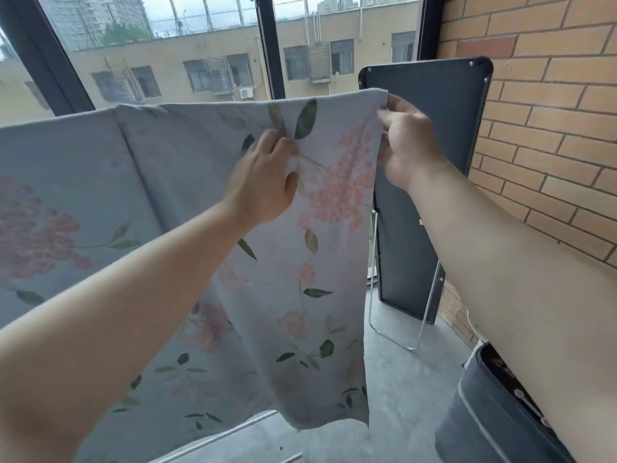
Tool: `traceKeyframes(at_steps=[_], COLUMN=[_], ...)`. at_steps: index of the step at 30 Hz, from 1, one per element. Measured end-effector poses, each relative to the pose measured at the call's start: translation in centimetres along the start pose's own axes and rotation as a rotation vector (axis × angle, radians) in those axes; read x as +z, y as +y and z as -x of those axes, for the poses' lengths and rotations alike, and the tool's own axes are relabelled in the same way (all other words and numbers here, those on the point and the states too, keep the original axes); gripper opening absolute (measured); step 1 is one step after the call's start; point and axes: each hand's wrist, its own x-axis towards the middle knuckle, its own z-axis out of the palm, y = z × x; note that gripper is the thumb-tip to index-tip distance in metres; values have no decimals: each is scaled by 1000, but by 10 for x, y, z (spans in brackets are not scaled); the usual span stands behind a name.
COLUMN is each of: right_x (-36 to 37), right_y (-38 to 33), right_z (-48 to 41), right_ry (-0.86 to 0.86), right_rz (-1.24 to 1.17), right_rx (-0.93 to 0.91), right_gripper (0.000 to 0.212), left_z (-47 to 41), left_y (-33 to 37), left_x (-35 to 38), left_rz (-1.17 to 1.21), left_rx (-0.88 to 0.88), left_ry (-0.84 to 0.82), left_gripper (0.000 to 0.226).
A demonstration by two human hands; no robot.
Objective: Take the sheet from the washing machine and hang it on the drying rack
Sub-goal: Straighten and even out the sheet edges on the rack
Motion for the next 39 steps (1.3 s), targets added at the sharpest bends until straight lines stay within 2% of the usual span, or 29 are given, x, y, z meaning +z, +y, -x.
traceKeyframes(at_steps=[6,13,16,20,25,28,32,37,39], right_x=[5,7,9,3,-6,-9,-15,-25,-28], right_y=[-6,-11,-11,-11,-8,-4,5,13,19], right_z=[-8,-11,-16,-26,-48,-68,-103,-148,-167], right_ry=[-2,30,35,25,-75,-126,-302,-521,-551], right_rz=[-58,-40,-15,56,37,75,9,-74,-82], right_rx=[6,-53,-62,-90,-67,-73,-41,45,62], right_gripper=[27,27,26,26,27,27,31,31,31], left_z=[-29,-69,-86,-112,-136,-148,-170,-191,-196], left_y=[-10,4,11,24,28,34,39,35,30], left_x=[-8,-16,-17,-7,9,21,38,56,65], left_rz=[28,87,95,135,228,266,282,145,101], left_rx=[-24,-224,-192,-119,-210,-240,-333,-391,-428], left_ry=[34,28,57,68,53,38,101,153,162], left_gripper=[42,45,45,34,24,32,35,23,23])
